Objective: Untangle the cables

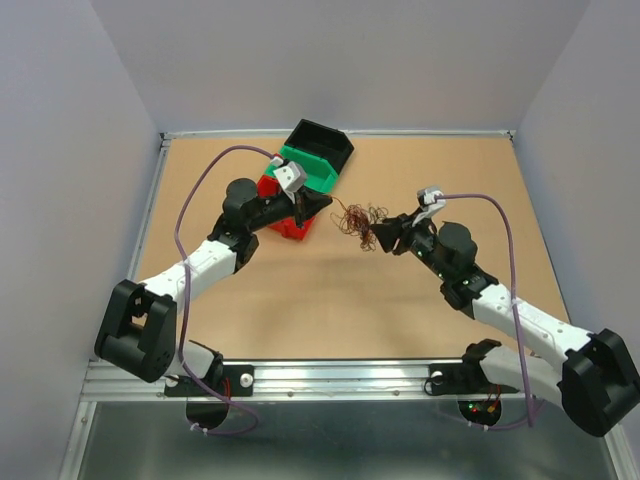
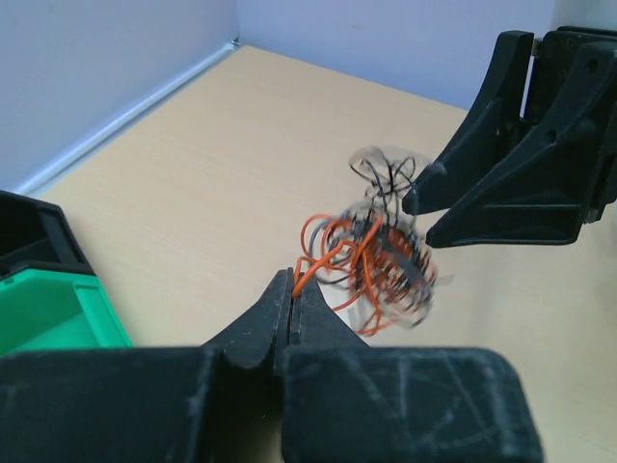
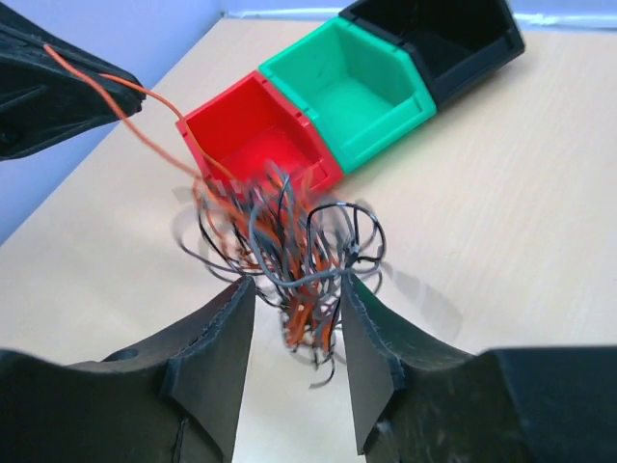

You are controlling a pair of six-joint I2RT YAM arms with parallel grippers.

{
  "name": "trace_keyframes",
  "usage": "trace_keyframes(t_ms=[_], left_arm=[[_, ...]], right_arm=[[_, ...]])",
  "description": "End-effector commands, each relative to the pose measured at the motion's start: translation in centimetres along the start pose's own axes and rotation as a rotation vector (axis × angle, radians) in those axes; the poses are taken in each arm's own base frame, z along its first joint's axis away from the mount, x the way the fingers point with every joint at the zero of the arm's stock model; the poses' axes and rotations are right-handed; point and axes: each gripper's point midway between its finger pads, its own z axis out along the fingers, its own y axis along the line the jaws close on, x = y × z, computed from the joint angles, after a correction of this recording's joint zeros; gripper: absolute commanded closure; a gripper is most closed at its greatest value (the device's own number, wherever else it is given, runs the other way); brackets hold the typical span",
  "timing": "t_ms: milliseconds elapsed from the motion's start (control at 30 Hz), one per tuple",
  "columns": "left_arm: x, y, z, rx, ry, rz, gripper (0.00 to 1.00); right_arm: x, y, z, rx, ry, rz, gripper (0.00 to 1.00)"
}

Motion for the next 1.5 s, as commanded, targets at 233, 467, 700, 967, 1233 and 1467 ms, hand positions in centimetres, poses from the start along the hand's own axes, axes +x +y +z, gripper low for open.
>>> trace_keyframes(t_ms=[233, 467, 700, 967, 1233, 1467], left_arm=[[-1.9, -0.6, -0.4, 0.018, -0.037, 0.075, 1.00], [-2.2, -1.2, -0.3, 0.050, -0.028, 0.076, 1.00], [-5.1, -2.3, 0.0, 0.082, -0.036, 0.043, 1.00], [-8.2, -4.2, 0.1, 0.123, -0.070, 0.021, 1.00], [-13.5, -4.7, 0.4, 0.143, -0.101, 0.043, 1.00], [-25.1, -4.8, -1.5, 0.033, -0.254, 0.175, 1.00]], right_arm=[[-1.1, -0.9, -1.4, 0.059, -0.056, -0.021, 0.77], [0.3, 0.6, -0.7, -0.050, 0.005, -0.085, 0.34], [2.5, 3.5, 1.3, -0.286, 0.039, -0.184, 0.29], [2.8, 6.0, 4.8, -0.451, 0.027, -0.143, 0.33], [3.8, 6.8, 9.3, -0.464, 0.001, -0.105, 0.40], [5.3, 5.4, 11.0, -0.386, 0.020, -0.096, 0.53]])
